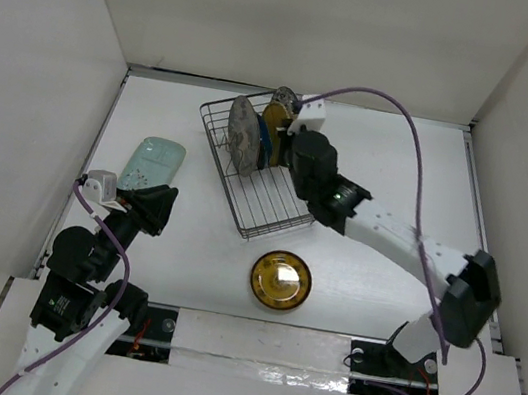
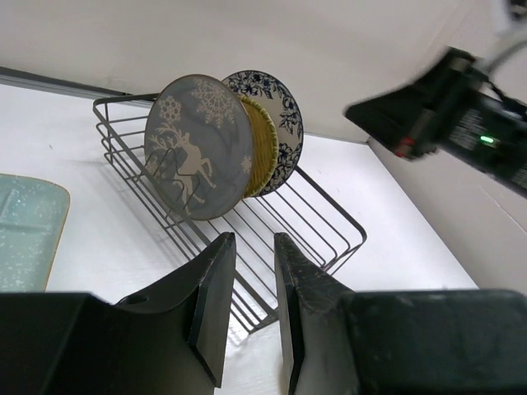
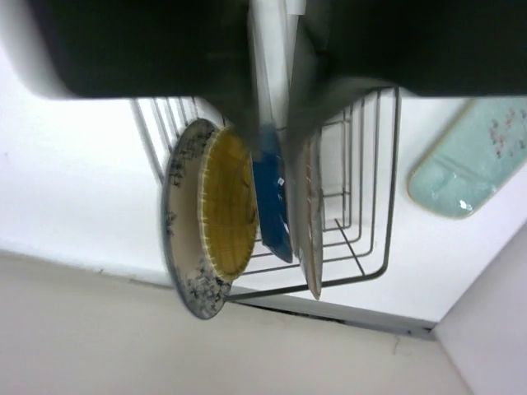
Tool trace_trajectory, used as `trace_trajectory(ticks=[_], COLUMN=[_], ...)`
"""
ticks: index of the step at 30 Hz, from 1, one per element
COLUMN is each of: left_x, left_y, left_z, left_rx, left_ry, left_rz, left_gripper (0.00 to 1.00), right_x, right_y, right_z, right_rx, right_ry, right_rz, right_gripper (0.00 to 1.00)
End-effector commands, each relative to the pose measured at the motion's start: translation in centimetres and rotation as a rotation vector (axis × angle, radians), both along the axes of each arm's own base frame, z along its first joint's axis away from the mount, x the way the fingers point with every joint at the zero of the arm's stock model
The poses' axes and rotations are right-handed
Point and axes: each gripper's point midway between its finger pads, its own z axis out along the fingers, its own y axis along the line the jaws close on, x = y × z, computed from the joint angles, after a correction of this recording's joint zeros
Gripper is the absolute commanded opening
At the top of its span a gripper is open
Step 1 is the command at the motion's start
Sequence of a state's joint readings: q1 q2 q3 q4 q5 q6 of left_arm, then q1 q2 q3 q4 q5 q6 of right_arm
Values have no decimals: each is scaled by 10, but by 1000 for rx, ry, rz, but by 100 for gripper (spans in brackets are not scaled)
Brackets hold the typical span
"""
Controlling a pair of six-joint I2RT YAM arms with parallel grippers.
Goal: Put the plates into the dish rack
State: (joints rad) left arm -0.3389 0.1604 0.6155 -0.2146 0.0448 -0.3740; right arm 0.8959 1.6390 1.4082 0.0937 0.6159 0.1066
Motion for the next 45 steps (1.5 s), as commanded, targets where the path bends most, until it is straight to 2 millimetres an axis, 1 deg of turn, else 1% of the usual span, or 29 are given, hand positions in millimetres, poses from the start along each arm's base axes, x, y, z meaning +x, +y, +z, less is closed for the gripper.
trace_trajectory(ticks=[1,2,4,5,6,7,8,9,10,11,12,14,15,16,17,22,23,25,28,30,31,33,34,36,37,38,40,43,45], left_x=[-4,-5,-6,-6,-6,-6,-6,-6,-6,-5,-5,-5,-6,-6,-5,-6,-6,-6,-6,-6,-6,-6,-6,-6,-5,-5,-5,-6,-5], left_y=[-2,-2,-2,-1,-1,-1,-1,-1,-1,-1,-2,-2,-2,-2,-2,-2,-2,-2,-2,-2,-2,-2,-2,-1,-2,-1,-1,-1,-1], left_z=[17,17,18,19,19,19,19,18,18,18,18,18,18,18,17,18,18,18,18,18,18,18,18,18,17,18,17,18,18], left_rx=[-7,-8,-9,-10,-9,-11,-13,-12,-12,-12,-13,-13,-13,-12,-11,-13,-14,-15,-14,-15,-15,-13,-13,-12,-12,-13,-12,-12,-12], left_ry=[-65,-68,-74,-77,-79,-76,-74,-73,-73,-71,-71,-69,-71,-71,-68,-69,-69,-70,-70,-70,-70,-69,-69,-68,-66,-68,-66,-69,-66], left_rz=[-16,-18,-19,-19,-19,-16,-18,-18,-18,-16,-18,-18,-20,-19,-20,-20,-20,-20,-21,-20,-20,-20,-20,-18,-18,-17,-17,-15,-17], left_gripper=[22,19,10,6,3,0,0,0,0,0,0,0,0,0,0,1,2,2,3,3,3,3,4,4,4,4,4,4,4], right_x=[-39,-56,-73,-94,-105,-114,-130,-142,-150,-157,-164,-171,-173,-175,-181,-181,-185,-188,-199,-197,-197,-197,-198,-199,-199,-201,-200,-207,-205], right_y=[-9,-31,-51,-60,-71,-81,-84,-96,-99,-103,-114,-119,-120,-123,-118,-110,-108,-103,-92,-87,-87,-82,-80,-75,-75,-73,-71,-58,-50], right_z=[9,-15,-44,-90,-91,-108,-127,-145,-155,-163,-177,-192,-199,-213,-218,-232,-242,-250,-263,-266,-273,-276,-282,-283,-284,-284,-279,-254,-219], right_rx=[150,135,163,115,170,169,159,181,190,191,206,234,246,236,244,237,222,222,232,235,226,238,235,238,236,234,240,248,247], right_ry=[24,75,163,270,298,355,428,476,515,541,592,658,689,730,770,799,839,865,923,913,929,935,954,953,954,953,937,877,795], right_rz=[140,149,155,182,184,184,211,196,211,209,171,173,172,164,205,229,240,264,327,338,331,356,356,373,369,376,395,483,537], right_gripper=[0,0,0,0,0,0,5,12,34,44,62,77,79,80,80,80,80,79,75,72,67,55,41,26,11,1,0,0,0])
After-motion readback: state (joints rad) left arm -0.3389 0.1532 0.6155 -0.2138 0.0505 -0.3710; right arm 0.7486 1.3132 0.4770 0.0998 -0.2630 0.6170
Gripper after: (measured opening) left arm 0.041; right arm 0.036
